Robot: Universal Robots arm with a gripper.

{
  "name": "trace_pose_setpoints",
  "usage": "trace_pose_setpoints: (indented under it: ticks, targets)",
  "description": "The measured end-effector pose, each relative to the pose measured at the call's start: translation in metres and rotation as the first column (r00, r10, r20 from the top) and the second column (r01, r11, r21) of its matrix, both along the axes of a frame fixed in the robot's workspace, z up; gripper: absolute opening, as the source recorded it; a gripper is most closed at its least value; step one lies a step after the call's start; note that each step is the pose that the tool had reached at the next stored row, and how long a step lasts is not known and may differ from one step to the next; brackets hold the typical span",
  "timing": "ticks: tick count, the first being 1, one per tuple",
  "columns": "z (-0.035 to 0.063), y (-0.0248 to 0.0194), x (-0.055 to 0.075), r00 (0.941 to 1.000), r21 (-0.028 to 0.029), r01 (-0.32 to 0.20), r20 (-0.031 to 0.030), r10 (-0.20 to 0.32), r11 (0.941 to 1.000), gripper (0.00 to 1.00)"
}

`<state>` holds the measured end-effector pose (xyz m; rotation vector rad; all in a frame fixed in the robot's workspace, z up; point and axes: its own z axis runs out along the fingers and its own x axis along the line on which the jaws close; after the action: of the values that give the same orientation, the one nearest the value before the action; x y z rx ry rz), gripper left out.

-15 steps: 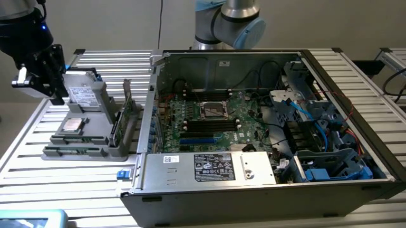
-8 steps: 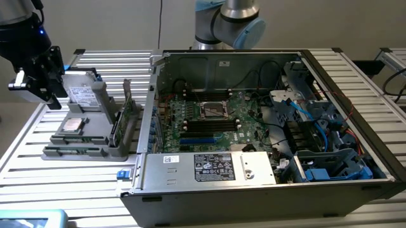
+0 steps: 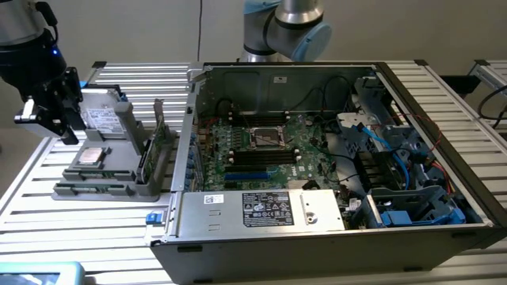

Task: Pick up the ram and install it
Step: 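Pick up the ram and move it above insertion slot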

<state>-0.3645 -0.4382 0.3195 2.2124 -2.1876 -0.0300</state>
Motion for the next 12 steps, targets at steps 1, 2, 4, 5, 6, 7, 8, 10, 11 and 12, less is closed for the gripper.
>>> trace_pose_setpoints:
  ticks: [1, 2, 4, 5, 6, 7, 8, 10, 11, 12]
  targets:
    - [-0.0019, -0.0008, 0.000, 1.0000, 0.0000, 0.000, 0.0000, 0.000, 1.0000, 0.42]
    - [-0.0036, -0.0018, 0.000, 1.0000, 0.0000, 0.000, 0.0000, 0.000, 1.0000, 0.42]
    - [-0.0073, -0.0049, 0.000, 1.0000, -0.0001, 0.000, -0.0002, 0.000, 1.0000, 0.42]
    - [-0.0092, -0.0064, 0.000, 1.0000, 0.0000, 0.000, 0.0000, 0.000, 1.0000, 0.42]
    - [-0.0111, -0.0078, 0.000, 1.0000, 0.0000, 0.000, 0.0000, 0.000, 1.0000, 0.42]
    - [-0.0127, -0.0093, 0.000, 1.0000, -0.0001, 0.000, -0.0001, 0.000, 1.0000, 0.42]
    - [-0.0146, -0.0109, 0.000, 1.0000, 0.0000, 0.000, 0.0000, 0.000, 1.0000, 0.42]
    - [-0.0182, -0.0141, 0.000, 1.0000, 0.0000, 0.000, 0.0001, 0.000, 1.0000, 0.42]
    - [-0.0202, -0.0151, 0.000, 1.0000, 0.0001, 0.000, 0.0003, 0.000, 1.0000, 0.42]
    - [-0.0220, -0.0158, 0.000, 1.0000, 0.0001, 0.000, 0.0006, 0.000, 1.0000, 0.42]
